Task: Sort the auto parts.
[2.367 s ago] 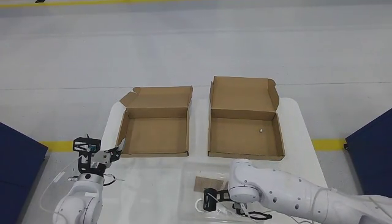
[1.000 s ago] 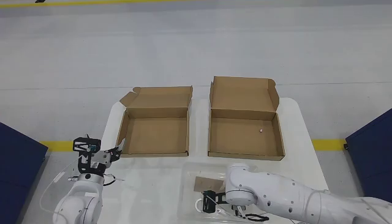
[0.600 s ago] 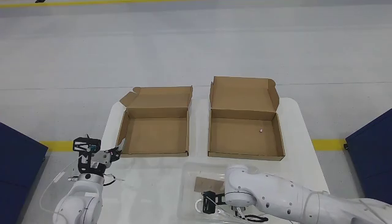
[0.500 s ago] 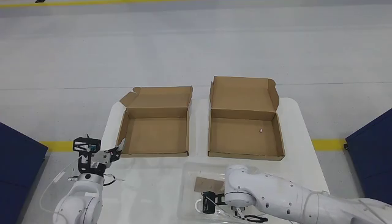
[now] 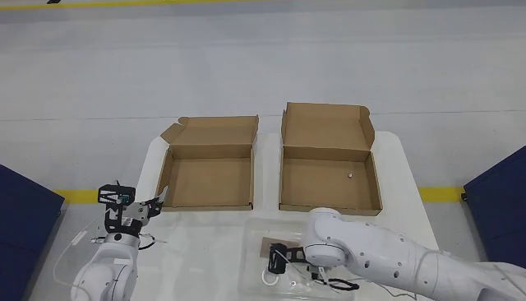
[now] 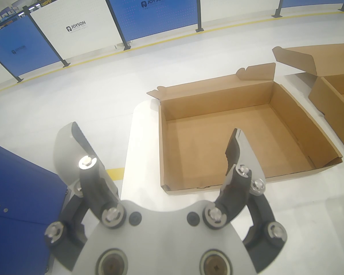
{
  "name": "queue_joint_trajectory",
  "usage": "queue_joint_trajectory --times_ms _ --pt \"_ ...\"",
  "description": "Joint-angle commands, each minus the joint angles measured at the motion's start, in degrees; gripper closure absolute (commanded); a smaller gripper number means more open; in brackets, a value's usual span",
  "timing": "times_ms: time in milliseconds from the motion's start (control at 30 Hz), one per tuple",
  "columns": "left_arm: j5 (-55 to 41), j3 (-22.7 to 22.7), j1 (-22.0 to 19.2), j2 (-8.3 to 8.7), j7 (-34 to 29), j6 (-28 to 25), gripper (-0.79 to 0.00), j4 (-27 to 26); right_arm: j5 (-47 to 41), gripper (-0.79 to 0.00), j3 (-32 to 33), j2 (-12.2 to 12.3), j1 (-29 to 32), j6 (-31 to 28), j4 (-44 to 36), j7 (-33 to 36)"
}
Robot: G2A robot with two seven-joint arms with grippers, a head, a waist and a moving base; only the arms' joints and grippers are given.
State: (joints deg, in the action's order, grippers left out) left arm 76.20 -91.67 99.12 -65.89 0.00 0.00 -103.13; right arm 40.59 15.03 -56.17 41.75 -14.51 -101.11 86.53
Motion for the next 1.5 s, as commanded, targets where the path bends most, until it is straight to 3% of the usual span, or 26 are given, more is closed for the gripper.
queue_joint_trajectory --times_ms 0,233,467,733,1000,1333,1467 --pt "0.00 0.00 0.00 0.00 0.00 0.00 -0.785 0.00 -0.39 0.000 1.79 1.00 0.37 0.17 -0.97 -0.43" --pt "0.00 0.00 0.00 0.00 0.00 0.00 -0.785 0.00 1.25 0.000 4.85 3.48 2.72 0.08 -3.75 0.10" --pt "0.00 0.00 0.00 0.00 0.00 0.00 -0.785 0.00 3.28 0.000 4.65 3.25 3.65 0.12 -4.14 0.45" --pt "0.00 0.00 0.00 0.00 0.00 0.00 -0.785 0.00 -3.04 0.000 9.26 4.07 5.20 -2.57 -1.75 -8.46" --pt "0.00 0.00 0.00 0.00 0.00 0.00 -0.785 0.00 -13.47 0.000 17.93 7.69 9.90 -14.12 1.97 -18.96" --pt "0.00 0.00 0.00 0.00 0.00 0.00 -0.785 0.00 -13.75 0.000 18.23 7.83 10.06 -14.59 2.27 -19.20" --pt "0.00 0.00 0.00 0.00 0.00 0.00 -0.785 0.00 -22.43 0.000 20.43 8.14 11.21 -20.45 5.79 -24.59"
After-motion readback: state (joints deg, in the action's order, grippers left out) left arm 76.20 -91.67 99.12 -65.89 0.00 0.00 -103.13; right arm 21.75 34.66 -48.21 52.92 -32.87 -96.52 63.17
